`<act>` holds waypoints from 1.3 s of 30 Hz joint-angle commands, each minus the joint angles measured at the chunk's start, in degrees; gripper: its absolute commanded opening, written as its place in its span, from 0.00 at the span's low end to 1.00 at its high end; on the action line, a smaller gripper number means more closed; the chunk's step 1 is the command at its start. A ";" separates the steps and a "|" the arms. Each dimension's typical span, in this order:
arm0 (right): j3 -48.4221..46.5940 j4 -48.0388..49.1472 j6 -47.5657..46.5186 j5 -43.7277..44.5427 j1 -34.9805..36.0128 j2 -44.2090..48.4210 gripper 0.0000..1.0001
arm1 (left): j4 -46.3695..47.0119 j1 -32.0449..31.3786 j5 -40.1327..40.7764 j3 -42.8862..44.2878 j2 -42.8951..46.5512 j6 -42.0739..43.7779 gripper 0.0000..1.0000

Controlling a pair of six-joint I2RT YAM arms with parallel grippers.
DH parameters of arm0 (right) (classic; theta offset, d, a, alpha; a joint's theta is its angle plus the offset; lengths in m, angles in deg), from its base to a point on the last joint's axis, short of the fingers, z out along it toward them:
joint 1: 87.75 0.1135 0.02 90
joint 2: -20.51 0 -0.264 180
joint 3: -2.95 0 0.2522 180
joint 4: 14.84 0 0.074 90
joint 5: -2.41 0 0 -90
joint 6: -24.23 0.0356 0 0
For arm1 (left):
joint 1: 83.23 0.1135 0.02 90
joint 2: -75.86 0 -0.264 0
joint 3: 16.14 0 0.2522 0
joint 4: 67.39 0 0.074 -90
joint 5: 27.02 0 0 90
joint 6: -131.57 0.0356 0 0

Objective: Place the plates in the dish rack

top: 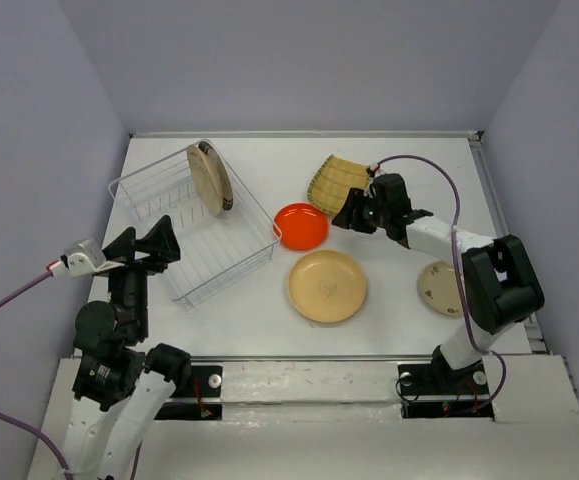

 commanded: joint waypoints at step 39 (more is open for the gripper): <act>0.20 12.47 10.22 11.72 6.23 0.88 0.07 | 4.13 -0.30 -1.97 -0.76 1.42 1.36 0.99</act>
